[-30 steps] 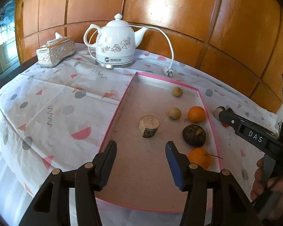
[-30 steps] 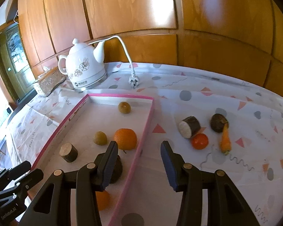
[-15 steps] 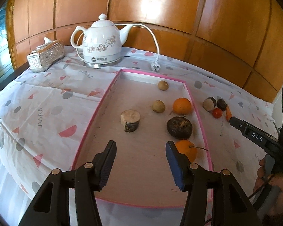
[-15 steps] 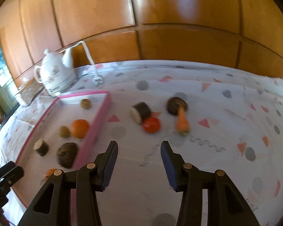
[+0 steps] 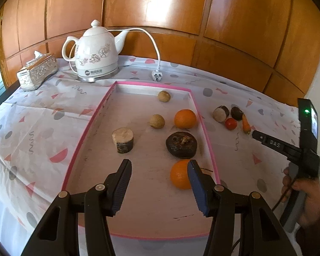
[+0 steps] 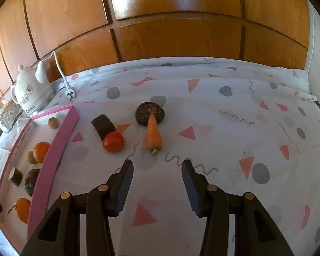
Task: Organize fruits
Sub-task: 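Reach the right tool to the orange carrot and grasp it, then grasp the dark bark-covered wooden slice with the left tool while the right tool holds the carrot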
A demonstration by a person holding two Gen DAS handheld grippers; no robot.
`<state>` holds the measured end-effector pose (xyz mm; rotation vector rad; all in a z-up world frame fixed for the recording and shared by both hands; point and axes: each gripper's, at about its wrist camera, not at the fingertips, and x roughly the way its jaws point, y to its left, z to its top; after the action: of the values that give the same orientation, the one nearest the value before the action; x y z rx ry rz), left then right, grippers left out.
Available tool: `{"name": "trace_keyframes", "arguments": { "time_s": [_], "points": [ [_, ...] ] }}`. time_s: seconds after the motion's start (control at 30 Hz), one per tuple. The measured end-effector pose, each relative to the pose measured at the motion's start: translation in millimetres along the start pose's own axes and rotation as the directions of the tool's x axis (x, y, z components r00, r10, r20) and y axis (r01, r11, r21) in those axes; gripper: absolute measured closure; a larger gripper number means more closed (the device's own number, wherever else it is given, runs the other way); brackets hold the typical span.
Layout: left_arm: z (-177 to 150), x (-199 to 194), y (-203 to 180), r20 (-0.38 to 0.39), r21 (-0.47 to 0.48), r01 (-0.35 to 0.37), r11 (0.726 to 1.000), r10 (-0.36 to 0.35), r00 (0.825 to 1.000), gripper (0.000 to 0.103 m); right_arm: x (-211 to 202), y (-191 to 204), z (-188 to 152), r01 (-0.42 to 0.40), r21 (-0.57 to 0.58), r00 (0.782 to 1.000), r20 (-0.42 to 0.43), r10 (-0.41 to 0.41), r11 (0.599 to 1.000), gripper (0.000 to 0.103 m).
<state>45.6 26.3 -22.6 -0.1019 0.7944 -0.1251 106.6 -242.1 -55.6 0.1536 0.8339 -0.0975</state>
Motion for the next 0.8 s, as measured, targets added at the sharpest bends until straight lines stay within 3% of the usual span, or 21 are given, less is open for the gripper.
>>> {"name": "trace_keyframes", "arguments": {
  "time_s": [0.33,0.5,0.8],
  "points": [
    [3.2,4.2,-6.3,-0.003,0.009,0.030,0.999,-0.030,1.000,0.048,34.1,11.9,23.8,0.038,-0.079,0.999,-0.013,-0.039,0.996,0.057],
    [4.7,7.5,-11.8,-0.009,0.019,0.043,0.999,-0.043,0.999,0.048,51.5,15.4,28.1,0.034,-0.107,0.997,-0.059,-0.041,0.994,0.081],
    [9.6,12.8,-23.6,-0.026,0.033,0.058,0.998,-0.057,0.998,0.048,40.0,0.9,18.1,0.041,-0.092,0.996,-0.069,-0.047,0.995,0.081]
  ]
}}
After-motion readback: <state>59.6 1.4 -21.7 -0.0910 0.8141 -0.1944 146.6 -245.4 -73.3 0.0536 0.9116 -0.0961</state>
